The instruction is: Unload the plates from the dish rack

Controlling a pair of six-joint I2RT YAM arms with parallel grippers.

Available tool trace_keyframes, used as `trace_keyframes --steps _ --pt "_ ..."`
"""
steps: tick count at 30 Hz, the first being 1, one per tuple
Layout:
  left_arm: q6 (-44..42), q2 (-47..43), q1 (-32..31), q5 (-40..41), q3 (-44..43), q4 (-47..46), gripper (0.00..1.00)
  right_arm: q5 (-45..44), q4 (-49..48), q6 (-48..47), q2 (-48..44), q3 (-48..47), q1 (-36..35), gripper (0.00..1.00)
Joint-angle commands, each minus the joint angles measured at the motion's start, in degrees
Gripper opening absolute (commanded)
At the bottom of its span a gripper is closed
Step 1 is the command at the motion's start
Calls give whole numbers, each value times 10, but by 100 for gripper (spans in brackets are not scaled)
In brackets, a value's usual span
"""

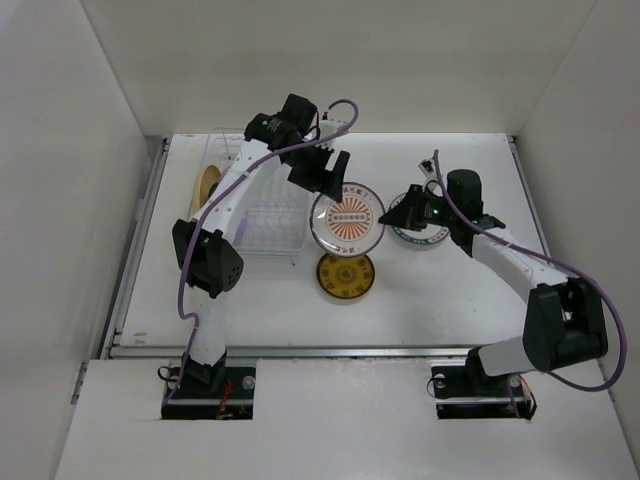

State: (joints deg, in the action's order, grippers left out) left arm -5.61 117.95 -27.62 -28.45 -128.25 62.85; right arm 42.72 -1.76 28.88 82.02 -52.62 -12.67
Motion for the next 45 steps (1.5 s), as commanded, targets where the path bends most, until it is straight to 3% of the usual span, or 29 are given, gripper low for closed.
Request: trace_keyframes --steps 1,2,3,9,15,21,26,28,30,32,39,45 --pt "31 -32 6 71 -30 1 78 -53 -40 39 -37 15 20 0" --pt "40 -32 6 94 -30 1 92 -67 -40 45 -49 15 26 0" --pt "51 -40 12 165 -38 -7 100 -79 -33 56 -56 21 31 0" --pt "66 -96 18 362 -38 -33 100 -224 15 88 -119 40 71 0" --pt "6 -104 18 551 -23 -19 100 -395 109 156 -137 62 118 0" --pt "-41 -127 18 663 53 -14 100 -417 113 178 -107 75 149 0" --pt "-46 -133 29 669 99 -14 95 -399 89 183 -56 69 168 2" --pt "-46 -139 29 674 105 -14 95 -399 89 183 -42 69 168 20" --pt "-46 -144 35 674 110 -14 95 -383 89 177 -23 62 168 45" --pt "-46 -144 35 674 110 -14 95 -370 94 170 -13 57 168 51" --pt "-46 -144 41 663 126 -9 86 -365 114 143 13 45 168 55" --pt "-46 -144 46 602 113 13 62 -370 127 123 8 33 168 55"
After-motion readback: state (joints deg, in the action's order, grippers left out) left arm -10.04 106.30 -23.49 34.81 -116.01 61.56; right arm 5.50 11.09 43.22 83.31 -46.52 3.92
